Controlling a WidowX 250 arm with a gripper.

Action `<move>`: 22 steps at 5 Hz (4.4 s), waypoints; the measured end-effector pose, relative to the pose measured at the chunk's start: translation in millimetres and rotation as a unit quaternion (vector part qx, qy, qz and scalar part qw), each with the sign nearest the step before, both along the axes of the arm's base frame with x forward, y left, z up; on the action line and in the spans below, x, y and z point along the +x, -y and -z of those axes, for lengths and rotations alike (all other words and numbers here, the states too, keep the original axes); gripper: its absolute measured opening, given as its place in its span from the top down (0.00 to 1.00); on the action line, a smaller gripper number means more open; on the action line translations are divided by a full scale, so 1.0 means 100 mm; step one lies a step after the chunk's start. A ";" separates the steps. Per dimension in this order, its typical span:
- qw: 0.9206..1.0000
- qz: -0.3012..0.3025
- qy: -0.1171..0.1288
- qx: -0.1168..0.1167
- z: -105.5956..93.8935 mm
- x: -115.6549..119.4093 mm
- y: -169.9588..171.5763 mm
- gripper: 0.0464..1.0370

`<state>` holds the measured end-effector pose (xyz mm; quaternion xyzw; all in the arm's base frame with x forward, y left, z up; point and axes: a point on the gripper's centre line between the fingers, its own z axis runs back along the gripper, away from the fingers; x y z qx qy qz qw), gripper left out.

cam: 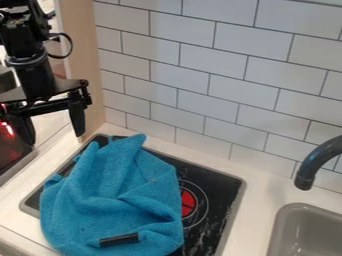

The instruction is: Unfold the cloth from center to top right

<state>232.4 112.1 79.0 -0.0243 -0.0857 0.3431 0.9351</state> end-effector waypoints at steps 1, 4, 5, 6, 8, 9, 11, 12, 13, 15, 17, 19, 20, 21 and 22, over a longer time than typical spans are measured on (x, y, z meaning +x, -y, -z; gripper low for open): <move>1.000 -0.007 -0.006 -0.007 0.04 -0.03 0.02 0.04; 0.997 -0.011 0.009 -0.073 0.29 0.03 0.73 0.04; 0.997 -0.009 0.002 -0.075 0.41 0.10 0.89 0.04; 0.997 -0.015 -0.026 -0.072 0.63 0.16 0.97 0.04; 0.997 -0.019 -0.049 -0.065 0.82 0.32 1.01 0.11; 0.997 0.006 -0.060 -0.055 0.89 0.36 1.07 0.42; 0.997 0.012 -0.061 -0.053 0.89 0.35 1.07 0.92; 0.996 0.020 -0.061 -0.055 0.88 0.35 1.08 1.00; 0.997 0.024 -0.040 -0.057 0.73 0.35 1.06 1.00; 0.992 0.064 -0.045 -0.095 0.58 0.44 1.23 1.00; 0.982 0.153 -0.028 -0.106 0.50 0.69 1.76 1.00; 0.969 0.222 -0.059 -0.086 0.79 0.79 2.11 1.00; 0.965 0.240 -0.069 -0.077 0.93 0.80 2.19 1.00; 0.963 0.248 -0.080 -0.076 1.00 0.81 2.20 0.97; 0.955 0.264 -0.101 -0.088 1.00 0.82 2.24 0.82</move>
